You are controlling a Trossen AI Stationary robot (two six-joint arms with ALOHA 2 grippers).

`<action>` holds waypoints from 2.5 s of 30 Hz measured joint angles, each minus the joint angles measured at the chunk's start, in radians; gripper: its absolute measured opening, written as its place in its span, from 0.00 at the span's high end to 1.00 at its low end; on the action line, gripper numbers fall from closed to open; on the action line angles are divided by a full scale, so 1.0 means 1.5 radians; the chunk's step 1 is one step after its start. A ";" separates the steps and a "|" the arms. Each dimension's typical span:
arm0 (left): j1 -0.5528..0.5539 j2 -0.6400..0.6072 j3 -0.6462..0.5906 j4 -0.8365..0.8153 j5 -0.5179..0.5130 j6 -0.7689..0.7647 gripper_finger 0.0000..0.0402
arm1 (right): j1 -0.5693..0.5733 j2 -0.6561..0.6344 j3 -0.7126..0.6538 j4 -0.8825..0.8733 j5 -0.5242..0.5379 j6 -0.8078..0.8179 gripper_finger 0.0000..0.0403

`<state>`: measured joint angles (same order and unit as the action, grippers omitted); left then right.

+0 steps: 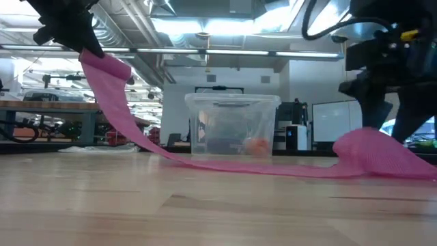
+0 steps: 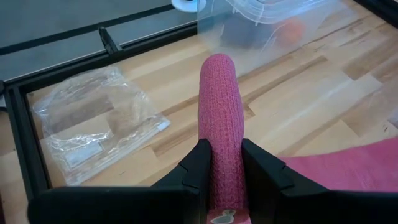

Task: Roll bandage
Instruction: Roll the pink bandage

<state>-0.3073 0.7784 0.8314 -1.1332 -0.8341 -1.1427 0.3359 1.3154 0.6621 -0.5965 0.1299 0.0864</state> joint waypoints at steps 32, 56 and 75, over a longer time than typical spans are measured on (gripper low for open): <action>0.000 0.000 0.000 0.000 0.001 -0.001 0.85 | -0.002 -0.064 0.011 -0.026 -0.491 0.353 0.92; 0.077 0.000 -0.064 -0.011 -0.105 0.021 0.85 | -0.059 -0.062 0.011 0.024 0.025 0.039 0.56; 0.150 0.000 -0.070 0.002 -0.152 0.059 0.85 | -0.058 -0.062 0.011 0.060 -0.087 0.014 0.56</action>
<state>-0.0819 0.7784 0.7261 -1.1300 -1.0622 -1.0540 0.2481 1.2217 0.6781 -0.5072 0.0001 0.1069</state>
